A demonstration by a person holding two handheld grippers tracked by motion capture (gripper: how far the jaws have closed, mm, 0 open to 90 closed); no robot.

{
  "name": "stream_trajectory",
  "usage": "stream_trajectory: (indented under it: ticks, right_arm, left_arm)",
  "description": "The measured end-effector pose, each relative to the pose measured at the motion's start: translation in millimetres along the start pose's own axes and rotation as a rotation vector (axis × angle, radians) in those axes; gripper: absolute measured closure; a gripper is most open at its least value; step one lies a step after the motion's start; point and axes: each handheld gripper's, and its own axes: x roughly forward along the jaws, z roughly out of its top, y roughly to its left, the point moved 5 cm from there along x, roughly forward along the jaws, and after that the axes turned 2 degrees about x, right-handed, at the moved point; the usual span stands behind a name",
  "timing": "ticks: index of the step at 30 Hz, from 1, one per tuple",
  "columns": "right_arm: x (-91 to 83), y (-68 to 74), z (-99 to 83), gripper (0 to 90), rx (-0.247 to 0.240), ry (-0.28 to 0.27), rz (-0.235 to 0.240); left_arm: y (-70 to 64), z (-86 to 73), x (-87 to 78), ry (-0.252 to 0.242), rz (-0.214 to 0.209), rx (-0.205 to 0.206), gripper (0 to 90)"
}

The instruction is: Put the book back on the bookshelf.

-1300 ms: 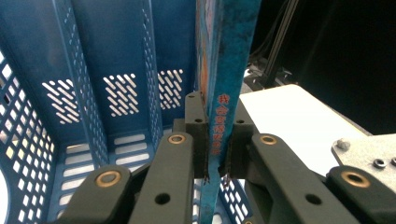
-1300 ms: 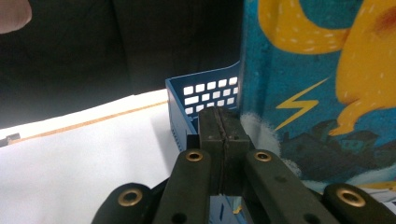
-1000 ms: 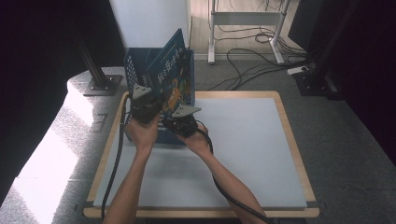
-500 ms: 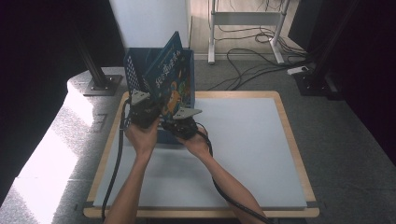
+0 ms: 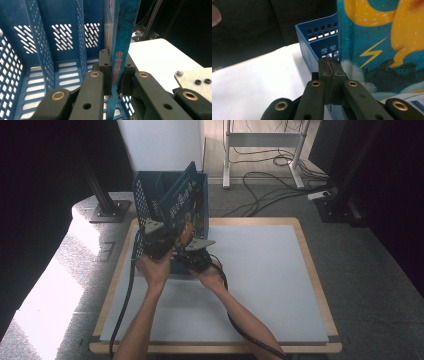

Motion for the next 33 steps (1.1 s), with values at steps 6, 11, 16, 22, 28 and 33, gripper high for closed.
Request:
stream_trajectory:
  ticks: [6,11,16,22,28,33]
  right_arm:
    - [0.2,2.3,-1.8,83.9,-0.002,0.006,0.002]
    - [-0.3,2.2,-3.7,83.2,0.008,0.001,0.008]
    - [-0.6,2.5,-4.3,82.8,0.011,-0.003,0.018]
    - [1.2,3.1,-3.5,86.1,0.004,-0.002,0.015]
    - [0.2,2.7,-4.6,84.7,0.009,-0.001,0.017]
    - [-6.4,-0.3,-6.3,82.2,0.014,-0.009,0.006]
  left_arm:
    - [-0.1,-1.8,-1.0,0.016,-0.003,0.003,83.4]
    - [-0.5,-1.7,-1.0,0.029,-0.001,0.007,83.4]
    - [1.2,-2.3,-2.4,0.047,0.007,0.005,83.5]
    - [-1.7,-3.4,-3.4,0.032,0.054,0.021,83.5]
    - [-1.9,-7.3,5.0,0.052,0.041,0.016,83.5]
    - [1.1,-21.8,21.3,0.088,0.028,-0.008,83.4]
